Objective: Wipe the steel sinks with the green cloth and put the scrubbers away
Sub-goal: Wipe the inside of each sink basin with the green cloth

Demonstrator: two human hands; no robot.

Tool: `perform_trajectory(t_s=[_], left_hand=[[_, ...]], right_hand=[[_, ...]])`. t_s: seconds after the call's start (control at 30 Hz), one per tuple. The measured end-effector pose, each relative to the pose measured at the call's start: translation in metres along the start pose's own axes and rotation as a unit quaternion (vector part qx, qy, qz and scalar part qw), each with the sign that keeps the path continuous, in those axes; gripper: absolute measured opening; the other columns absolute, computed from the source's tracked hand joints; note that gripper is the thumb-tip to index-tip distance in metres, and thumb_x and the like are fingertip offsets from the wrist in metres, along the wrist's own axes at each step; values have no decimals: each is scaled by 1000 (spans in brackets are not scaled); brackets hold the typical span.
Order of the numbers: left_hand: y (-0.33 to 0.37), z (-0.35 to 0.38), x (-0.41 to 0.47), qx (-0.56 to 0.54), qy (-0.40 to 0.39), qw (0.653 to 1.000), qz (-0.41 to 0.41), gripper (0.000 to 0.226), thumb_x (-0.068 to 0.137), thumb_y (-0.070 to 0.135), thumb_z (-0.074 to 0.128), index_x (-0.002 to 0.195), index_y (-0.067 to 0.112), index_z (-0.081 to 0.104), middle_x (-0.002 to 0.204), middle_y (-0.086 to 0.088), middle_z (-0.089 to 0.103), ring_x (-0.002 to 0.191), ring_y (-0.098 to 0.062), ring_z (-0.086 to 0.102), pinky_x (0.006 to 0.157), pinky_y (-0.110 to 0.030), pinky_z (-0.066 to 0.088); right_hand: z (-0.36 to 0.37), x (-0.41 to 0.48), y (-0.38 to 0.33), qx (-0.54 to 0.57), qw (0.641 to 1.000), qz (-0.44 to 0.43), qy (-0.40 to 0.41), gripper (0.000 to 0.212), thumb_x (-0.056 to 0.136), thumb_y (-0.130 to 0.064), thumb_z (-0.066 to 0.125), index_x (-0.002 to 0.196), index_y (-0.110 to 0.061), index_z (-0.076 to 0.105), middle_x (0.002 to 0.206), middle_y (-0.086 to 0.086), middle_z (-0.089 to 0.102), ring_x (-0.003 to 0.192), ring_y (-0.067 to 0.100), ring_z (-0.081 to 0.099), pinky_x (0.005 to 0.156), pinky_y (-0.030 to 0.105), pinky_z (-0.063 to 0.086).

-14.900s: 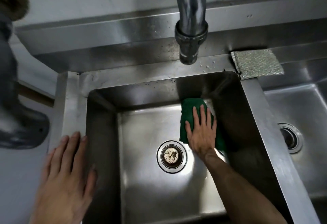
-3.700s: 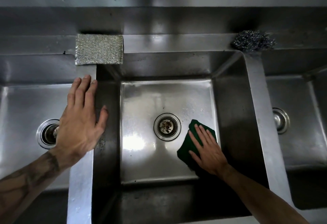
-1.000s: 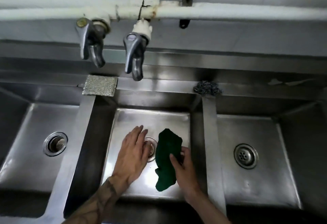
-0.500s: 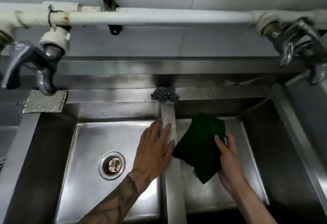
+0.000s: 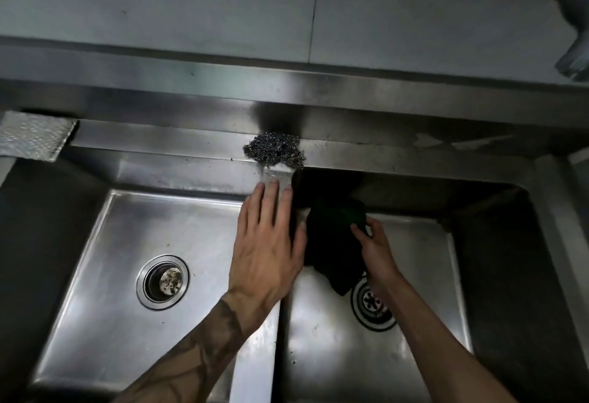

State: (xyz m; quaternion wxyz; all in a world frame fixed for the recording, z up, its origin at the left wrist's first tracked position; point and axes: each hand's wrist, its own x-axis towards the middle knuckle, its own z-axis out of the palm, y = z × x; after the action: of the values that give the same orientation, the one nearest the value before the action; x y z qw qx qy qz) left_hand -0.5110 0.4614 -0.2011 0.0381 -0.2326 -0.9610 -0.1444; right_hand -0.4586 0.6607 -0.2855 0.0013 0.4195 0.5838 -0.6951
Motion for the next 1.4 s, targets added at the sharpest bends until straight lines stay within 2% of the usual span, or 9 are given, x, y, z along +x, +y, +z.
perform_trajectory(t_s=[0.1, 0.2, 0.3, 0.43, 0.57, 0.83, 0.97, 1.23, 1.4], left_hand=[[1, 0, 0, 15, -1, 1000, -6, 60, 106, 37, 45, 158, 7, 41, 167, -17, 39, 158, -36, 30, 128, -52, 29], [2, 0, -1, 14, -13, 1000, -7, 61, 106, 35, 44, 160, 6, 37, 169, -17, 36, 159, -36, 28, 128, -53, 29], [1, 0, -1, 12, -16, 1000, -7, 62, 106, 36, 43, 160, 6, 37, 169, -17, 35, 160, -36, 27, 128, -53, 29], [1, 1, 0, 2, -18, 1000, -10, 61, 107, 38, 40, 160, 6, 37, 170, -17, 33, 161, -35, 24, 129, -52, 28], [1, 2, -1, -2, -21, 1000, -12, 63, 108, 41, 37, 160, 6, 37, 171, -17, 32, 162, -35, 23, 128, -52, 28], [0, 3, 0, -15, -25, 999, -14, 62, 107, 38, 40, 159, 6, 38, 170, -18, 32, 162, -36, 23, 128, -53, 29], [0, 2, 1, -20, -38, 999, -20, 61, 106, 37, 42, 159, 7, 38, 172, -17, 30, 162, -35, 21, 129, -53, 27], [1, 1, 3, 0, -47, 999, -23, 64, 105, 40, 42, 161, 10, 34, 172, -13, 29, 162, -32, 21, 128, -53, 29], [2, -2, 2, 7, -54, 998, -23, 66, 104, 41, 42, 162, 11, 32, 172, -12, 28, 163, -30, 19, 129, -52, 26]], right_hand=[[-8, 23, 25, -197, 980, -3, -7, 39, 102, -15, 57, 140, -12, 48, 137, 17, 59, 115, 28, 62, 90, 30, 50], [-14, 13, 47, -418, 894, -135, 89, 49, 98, -19, 62, 144, -11, 47, 145, 19, 48, 128, 37, 50, 107, 45, 43], [-8, 6, 58, -494, 821, -273, 86, 48, 95, -17, 62, 142, -15, 50, 148, 15, 47, 132, 33, 47, 110, 48, 41], [4, 20, 68, -570, 759, -315, 18, 49, 100, -31, 51, 146, -16, 48, 154, 15, 43, 140, 35, 43, 112, 48, 41], [11, 36, 83, -591, 749, -299, 8, 56, 104, -45, 36, 155, -22, 36, 163, 14, 32, 152, 33, 28, 122, 51, 29], [34, 41, 103, -643, 695, -320, 31, 62, 104, -43, 40, 160, -22, 27, 167, 15, 26, 156, 35, 18, 124, 49, 13], [42, 21, 115, -639, 691, -337, -29, 72, 102, -46, 38, 162, -31, 0, 170, 13, 19, 157, 34, 12, 126, 53, 16], [23, 44, 101, -629, 691, -357, -22, 60, 103, -50, 42, 158, -28, 33, 167, 10, 29, 156, 30, 21, 125, 48, 20], [-32, 57, 88, -649, 675, -350, 19, 56, 105, -44, 38, 156, -22, 37, 166, 11, 31, 155, 30, 23, 126, 48, 18]])
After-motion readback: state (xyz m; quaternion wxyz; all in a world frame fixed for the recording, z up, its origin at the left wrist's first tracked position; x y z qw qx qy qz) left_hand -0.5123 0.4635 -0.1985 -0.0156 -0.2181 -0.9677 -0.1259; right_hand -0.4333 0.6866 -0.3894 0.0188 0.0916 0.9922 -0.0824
